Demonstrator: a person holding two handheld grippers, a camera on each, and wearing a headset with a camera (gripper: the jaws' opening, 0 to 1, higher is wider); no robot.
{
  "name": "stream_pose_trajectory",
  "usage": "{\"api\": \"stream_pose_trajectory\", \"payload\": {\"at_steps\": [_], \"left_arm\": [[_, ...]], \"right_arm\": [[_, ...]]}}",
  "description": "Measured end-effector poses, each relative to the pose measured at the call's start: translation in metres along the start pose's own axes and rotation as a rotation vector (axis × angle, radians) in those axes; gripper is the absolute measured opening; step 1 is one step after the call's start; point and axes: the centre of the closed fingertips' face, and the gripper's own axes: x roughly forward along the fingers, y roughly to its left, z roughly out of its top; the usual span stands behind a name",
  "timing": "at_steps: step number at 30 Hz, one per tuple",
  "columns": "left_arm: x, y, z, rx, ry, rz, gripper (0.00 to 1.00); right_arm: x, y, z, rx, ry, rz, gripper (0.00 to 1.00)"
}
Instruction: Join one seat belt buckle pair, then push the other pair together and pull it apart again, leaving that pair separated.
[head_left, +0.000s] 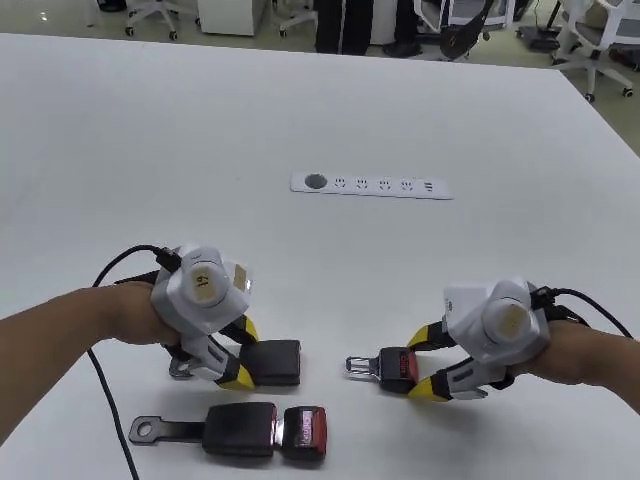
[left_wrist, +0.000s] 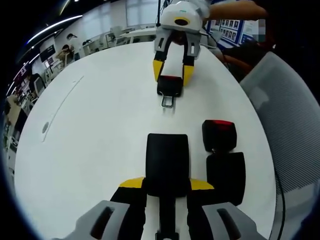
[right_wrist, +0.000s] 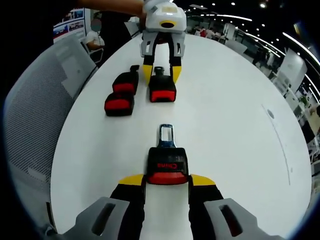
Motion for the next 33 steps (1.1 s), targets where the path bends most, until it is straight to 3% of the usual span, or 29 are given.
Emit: {"api": "stream_pose_trajectory", "payload": {"at_steps": [2, 8, 18, 22, 24, 33], "left_arm": [[0.000, 0.004, -0.003, 0.000, 0.001, -0.004, 0.32], [0.001, -0.001, -0.001, 0.006, 0.011, -0.017, 0.32], [0.001, 0.006, -0.006, -0.002, 0.005, -0.020, 0.32], [0.004, -0.001, -0.002, 0.005, 0.011, -0.022, 0.32], [0.002, 0.004, -0.005, 0.004, 0.011, -0.022, 0.32], [0.003, 0.004, -0.005, -0.002, 0.006, -0.021, 0.32]], "right_arm": [[0.000, 0.000, 0.000, -0.005, 0.003, 0.002, 0.29], [0.000, -0.001, 0.000, -0.011, 0.013, 0.008, 0.29], [0.000, 0.001, 0.005, -0.025, 0.020, 0.019, 0.29], [0.002, 0.000, 0.008, -0.030, 0.020, 0.024, 0.29], [0.003, -0.001, 0.009, -0.030, 0.019, 0.023, 0.29], [0.006, 0.003, 0.016, -0.033, 0.011, 0.030, 0.29]]}}
